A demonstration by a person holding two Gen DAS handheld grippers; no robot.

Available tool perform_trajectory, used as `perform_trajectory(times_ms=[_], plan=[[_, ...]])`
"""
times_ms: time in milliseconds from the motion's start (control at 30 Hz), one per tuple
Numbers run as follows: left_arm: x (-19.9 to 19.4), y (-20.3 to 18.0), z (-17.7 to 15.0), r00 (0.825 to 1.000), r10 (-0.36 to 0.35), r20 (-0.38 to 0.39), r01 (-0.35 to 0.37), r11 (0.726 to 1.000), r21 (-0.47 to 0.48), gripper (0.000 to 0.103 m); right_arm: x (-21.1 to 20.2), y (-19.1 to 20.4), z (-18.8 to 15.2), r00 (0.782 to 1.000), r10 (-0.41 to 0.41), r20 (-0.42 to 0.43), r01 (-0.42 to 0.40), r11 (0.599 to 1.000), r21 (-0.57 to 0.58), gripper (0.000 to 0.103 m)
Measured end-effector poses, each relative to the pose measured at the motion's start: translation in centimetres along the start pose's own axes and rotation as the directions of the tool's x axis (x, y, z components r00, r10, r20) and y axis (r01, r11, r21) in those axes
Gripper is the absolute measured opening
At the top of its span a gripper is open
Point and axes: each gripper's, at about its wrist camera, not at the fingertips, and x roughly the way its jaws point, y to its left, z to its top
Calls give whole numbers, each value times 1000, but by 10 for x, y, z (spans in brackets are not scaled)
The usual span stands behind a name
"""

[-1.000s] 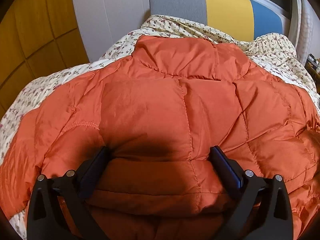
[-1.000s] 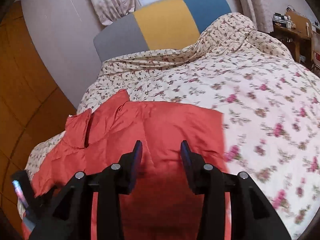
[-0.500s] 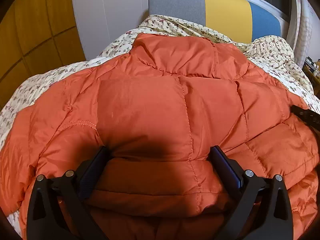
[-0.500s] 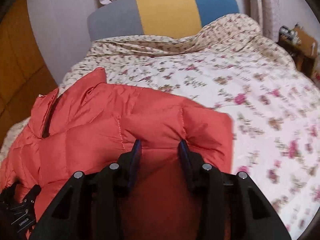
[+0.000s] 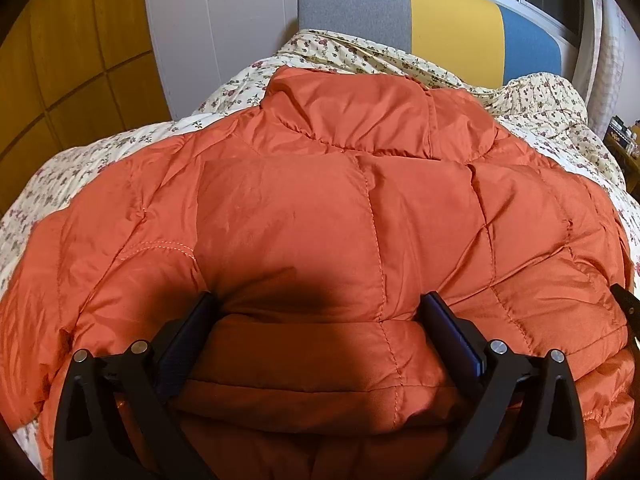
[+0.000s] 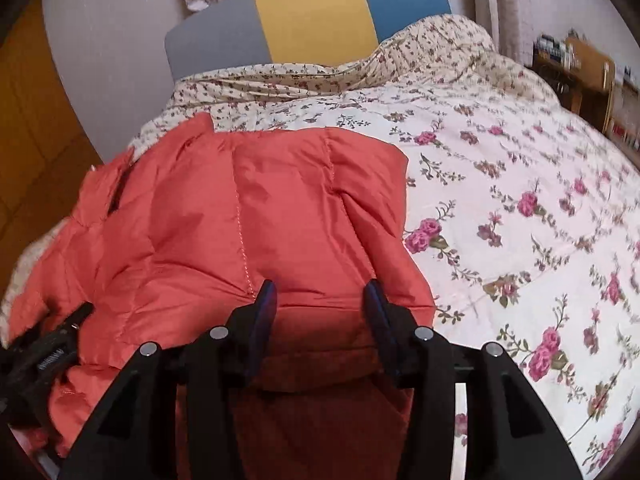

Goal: Fold large clothes

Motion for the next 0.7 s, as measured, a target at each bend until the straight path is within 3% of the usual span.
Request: perform_trajectory(times_ms=[233,400,567,700], plan=[[-4,-4,0,999,30,-11,-30,999,21,100,4,14,-3,996,-84,7,84,994,-69,49],[-22,4,-8,1000,-24,-20,24,1000,1,100,5,15,-5,995,-96,10,97,992,-78,50],[-58,25,-29,994,-102,36,103,994,-29,100,4,16,-6,995,-104,11,104,991,-84,50],[-90,57,-45,993,-73,98,84,990,-115,100,4,18,-5,994,-112,11,112,990,-88,51]])
